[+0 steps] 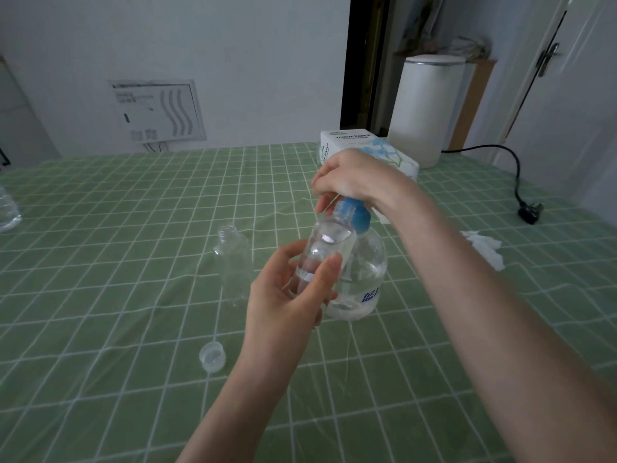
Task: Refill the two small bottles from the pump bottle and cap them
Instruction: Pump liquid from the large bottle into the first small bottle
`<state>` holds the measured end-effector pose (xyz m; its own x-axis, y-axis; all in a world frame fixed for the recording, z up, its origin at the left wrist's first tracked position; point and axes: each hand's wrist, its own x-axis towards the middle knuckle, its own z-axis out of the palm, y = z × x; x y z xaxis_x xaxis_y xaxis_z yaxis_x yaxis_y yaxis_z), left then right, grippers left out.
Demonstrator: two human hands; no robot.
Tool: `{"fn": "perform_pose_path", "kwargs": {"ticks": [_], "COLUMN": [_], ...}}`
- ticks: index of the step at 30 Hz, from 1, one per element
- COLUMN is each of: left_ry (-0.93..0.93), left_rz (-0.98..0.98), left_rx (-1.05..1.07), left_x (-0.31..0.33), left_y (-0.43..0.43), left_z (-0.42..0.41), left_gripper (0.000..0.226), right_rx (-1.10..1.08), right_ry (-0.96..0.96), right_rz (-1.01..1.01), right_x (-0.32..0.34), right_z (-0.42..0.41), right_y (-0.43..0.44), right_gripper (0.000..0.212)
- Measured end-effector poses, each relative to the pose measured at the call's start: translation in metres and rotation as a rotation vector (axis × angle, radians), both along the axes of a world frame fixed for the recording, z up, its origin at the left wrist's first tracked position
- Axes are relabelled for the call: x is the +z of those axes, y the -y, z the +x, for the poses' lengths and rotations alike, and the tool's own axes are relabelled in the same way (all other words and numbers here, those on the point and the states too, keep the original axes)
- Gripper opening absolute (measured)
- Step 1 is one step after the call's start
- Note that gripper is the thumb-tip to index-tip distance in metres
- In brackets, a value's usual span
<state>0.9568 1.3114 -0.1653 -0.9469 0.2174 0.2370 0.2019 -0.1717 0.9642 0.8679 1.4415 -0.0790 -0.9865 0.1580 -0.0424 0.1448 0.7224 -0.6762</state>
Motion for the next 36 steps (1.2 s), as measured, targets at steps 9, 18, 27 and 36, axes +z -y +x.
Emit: {"fn": "perform_pose_path", "kwargs": {"ticks": [9,18,27,36], "left_ry": [-0.006,-0.012,-0.018,-0.013], "left_rz": [-0.001,0.006,0.013,0.024], "left_rx": [-0.011,0.018,0.015,0.009], "left_x": [0.001,-0.001,0.001,0.001], "left_y": [0.001,0.000,-0.001,-0.002], "left_z": [0.000,-0.001,0.000,-0.001], "left_gripper": [0.030,0.026,0.025,0.022], "right_rx": [0.018,-0.006,0.001,0.002], "right_ry": [0.004,0.043,-0.053,-0.017], "right_rz": [-0.004,-0.014,-0.037,-0.015], "right_x": [0.003,-0.004,0.002,0.002], "right_z": [-0.002,0.000,0.001,-0.003], "right_y": [0.000,0.001,-0.002,-0.001], "right_gripper": [0.026,0.030,0.010,0.026]}}
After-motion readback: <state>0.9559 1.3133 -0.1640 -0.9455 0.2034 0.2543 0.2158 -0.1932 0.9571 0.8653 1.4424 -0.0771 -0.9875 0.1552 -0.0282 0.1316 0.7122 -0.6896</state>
